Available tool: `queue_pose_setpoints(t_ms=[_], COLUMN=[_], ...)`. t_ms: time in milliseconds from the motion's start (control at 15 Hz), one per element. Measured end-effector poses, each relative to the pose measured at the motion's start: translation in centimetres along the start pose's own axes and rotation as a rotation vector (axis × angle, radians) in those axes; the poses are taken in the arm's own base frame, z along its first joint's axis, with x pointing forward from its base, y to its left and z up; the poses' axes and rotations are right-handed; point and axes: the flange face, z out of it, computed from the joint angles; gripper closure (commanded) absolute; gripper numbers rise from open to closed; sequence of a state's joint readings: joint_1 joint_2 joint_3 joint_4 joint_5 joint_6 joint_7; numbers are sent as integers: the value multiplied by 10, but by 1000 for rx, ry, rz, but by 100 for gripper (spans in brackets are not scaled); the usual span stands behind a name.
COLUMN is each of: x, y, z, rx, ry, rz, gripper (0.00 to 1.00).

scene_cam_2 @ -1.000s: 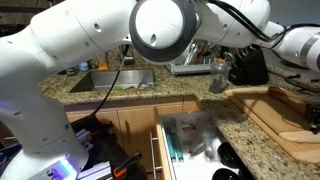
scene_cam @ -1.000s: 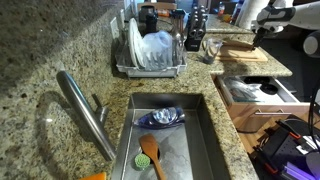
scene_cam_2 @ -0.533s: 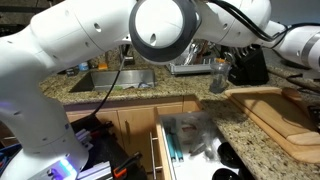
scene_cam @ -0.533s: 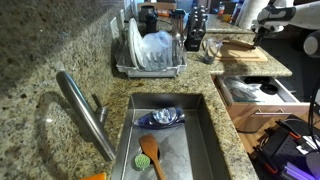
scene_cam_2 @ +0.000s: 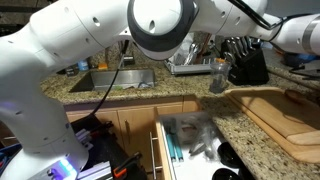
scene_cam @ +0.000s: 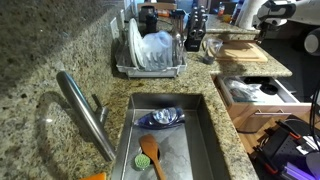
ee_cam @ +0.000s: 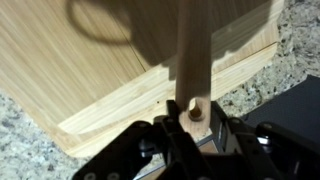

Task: Remove the wooden spoon from the chopping board and put it in the open drawer

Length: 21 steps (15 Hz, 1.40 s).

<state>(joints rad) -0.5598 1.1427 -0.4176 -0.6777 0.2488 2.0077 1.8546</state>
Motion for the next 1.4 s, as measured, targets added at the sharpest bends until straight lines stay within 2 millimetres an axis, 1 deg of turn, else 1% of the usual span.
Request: queue_pose_setpoints(t_ms=[200,267,400,467,533,733,867,933,1067,1200,1333,1400], x=[11,16,23,24,24,23,12,2,-24,-45,-54,-53], y=[-6,-10,-16,-18,-18,-17,-14,-11,-4,6,17,21], z=[-37,-49,-72,-77,-80,-78,-82,-89,-111,-136,-153,-159], rx=[3,21,61,69,72,70,71,75,79,65,27,2], ry=[72,100,140,145,146,148,138,120,39,-60,-149,-184], rz=[-29,-33,-37,-37,-37,-40,-74,-99,-146,-159,-142,-128], gripper=[90,65,65,65,90,90,90,90,90,90,90,90])
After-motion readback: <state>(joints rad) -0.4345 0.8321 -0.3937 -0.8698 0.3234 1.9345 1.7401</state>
